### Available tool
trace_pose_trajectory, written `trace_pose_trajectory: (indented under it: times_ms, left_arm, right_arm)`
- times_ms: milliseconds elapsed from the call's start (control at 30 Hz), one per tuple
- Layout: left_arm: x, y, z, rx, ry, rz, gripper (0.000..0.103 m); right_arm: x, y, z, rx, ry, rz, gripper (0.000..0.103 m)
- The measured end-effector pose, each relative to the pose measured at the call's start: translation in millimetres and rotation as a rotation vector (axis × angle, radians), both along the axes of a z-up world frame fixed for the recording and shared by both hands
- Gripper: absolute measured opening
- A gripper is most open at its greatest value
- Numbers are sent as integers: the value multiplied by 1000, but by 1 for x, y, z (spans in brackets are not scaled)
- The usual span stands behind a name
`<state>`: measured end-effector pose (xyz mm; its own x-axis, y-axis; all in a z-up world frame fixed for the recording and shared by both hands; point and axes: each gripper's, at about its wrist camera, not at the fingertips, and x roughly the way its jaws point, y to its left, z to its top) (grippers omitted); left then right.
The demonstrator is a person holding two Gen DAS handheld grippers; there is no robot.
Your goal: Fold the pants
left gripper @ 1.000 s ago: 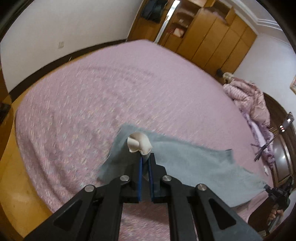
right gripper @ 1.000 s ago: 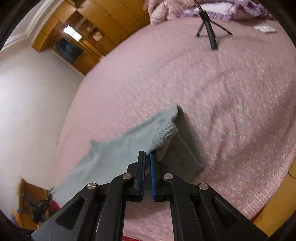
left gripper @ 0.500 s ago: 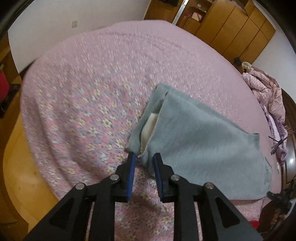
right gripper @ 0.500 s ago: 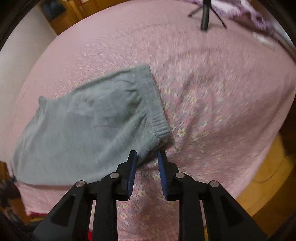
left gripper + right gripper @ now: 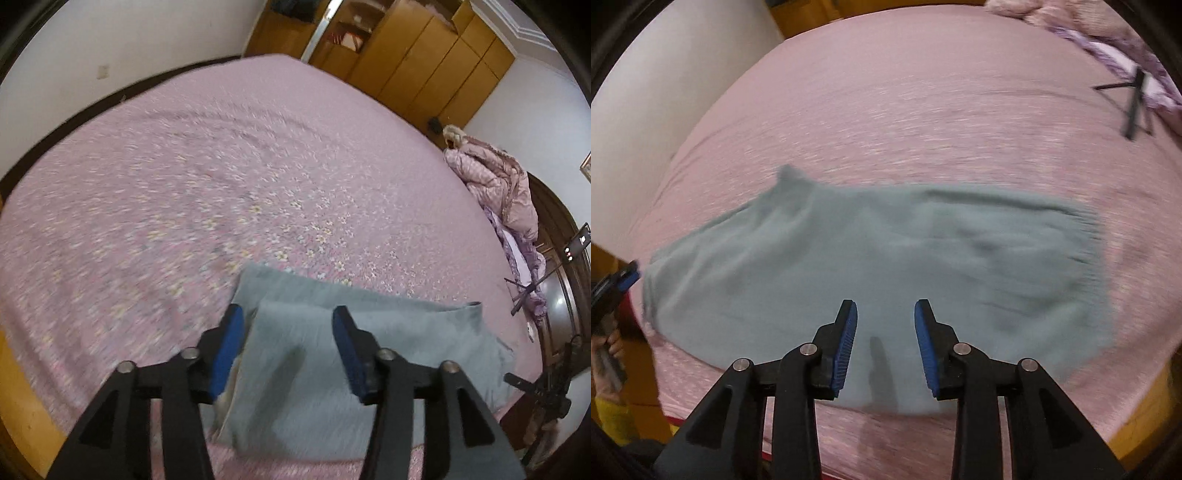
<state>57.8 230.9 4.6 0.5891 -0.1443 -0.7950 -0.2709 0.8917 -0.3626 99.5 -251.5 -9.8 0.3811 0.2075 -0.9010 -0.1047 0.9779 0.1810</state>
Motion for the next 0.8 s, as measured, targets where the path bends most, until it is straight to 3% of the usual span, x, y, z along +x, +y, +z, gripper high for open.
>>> trace_pose_trajectory:
  times_ms: [200,267,300,467,600,667,800]
  left_arm:
    - [19,-14,-22,30,47,-8,53]
    - [17,-17,-25,30,35,-15,24]
    - [13,-19,-25,22,25,-22,3]
    - [-21,-33,-13,5,-97,-58,4]
    - [-40,-53,-21,-36,-81,-177,6]
    - [-47,-64,-24,-24,-60,-202,11]
    - [-73,-66,-16,-2,-96,-127,37]
  right_arm:
    - [10,27,-28,-14,41,30,34]
    - [9,28,-34,-18,41,28,33]
    - [9,28,-36,-16,37,27,34]
    - [8,19,-41,33,39,15,34]
    - [9,6,-38,58,41,4,34]
    - [7,5,-38,48,39,10,34]
    - [8,10,-39,34,41,17,34]
